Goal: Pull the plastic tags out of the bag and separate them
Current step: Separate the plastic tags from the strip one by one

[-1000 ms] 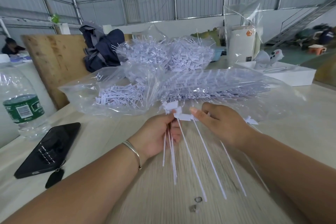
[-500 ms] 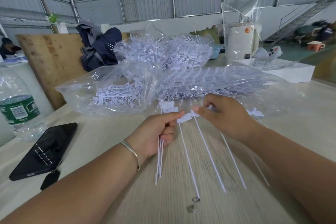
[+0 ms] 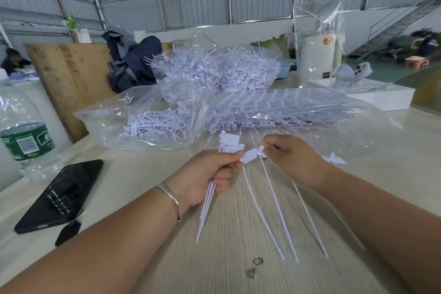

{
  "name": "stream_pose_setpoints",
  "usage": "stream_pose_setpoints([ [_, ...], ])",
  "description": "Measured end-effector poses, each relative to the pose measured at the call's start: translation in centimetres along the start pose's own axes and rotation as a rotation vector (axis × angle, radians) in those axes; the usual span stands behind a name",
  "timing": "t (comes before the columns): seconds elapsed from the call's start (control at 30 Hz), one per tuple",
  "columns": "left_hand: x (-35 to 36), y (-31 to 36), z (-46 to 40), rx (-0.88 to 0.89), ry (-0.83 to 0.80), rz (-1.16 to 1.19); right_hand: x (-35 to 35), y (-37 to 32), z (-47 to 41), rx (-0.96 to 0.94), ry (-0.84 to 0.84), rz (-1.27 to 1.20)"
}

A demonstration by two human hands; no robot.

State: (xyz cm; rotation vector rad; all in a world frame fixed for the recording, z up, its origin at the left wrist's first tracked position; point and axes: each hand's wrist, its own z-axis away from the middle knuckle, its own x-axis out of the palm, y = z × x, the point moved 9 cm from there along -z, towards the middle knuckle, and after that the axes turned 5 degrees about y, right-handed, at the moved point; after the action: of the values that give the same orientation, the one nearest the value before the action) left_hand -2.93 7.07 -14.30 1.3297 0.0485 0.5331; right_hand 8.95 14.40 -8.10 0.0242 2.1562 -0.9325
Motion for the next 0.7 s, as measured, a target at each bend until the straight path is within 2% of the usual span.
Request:
stream_pose_setpoints([
  [0.17,0.7,0.3,0.4,0.037,-0.092,-0.017,1.5,-0.8,0.5,0.045,-0.070,-0.283],
  [0.3,1.2,0.6,0.7,0.109,-0.144,-0.032,2.9,-0.9,0.8,0.090,-0.135,-0.387],
  [0.6,2.0,0.8,1.2,0.136,-0.237,-0.070,2.8,-1.4,1.1,0.040,-0.103,-0.386],
  [0.7,2.2,0.9,1.3,0.143,-0.210,-0.062,0.9,-2.0,0.8,-0.084,-0.005,-0.123],
])
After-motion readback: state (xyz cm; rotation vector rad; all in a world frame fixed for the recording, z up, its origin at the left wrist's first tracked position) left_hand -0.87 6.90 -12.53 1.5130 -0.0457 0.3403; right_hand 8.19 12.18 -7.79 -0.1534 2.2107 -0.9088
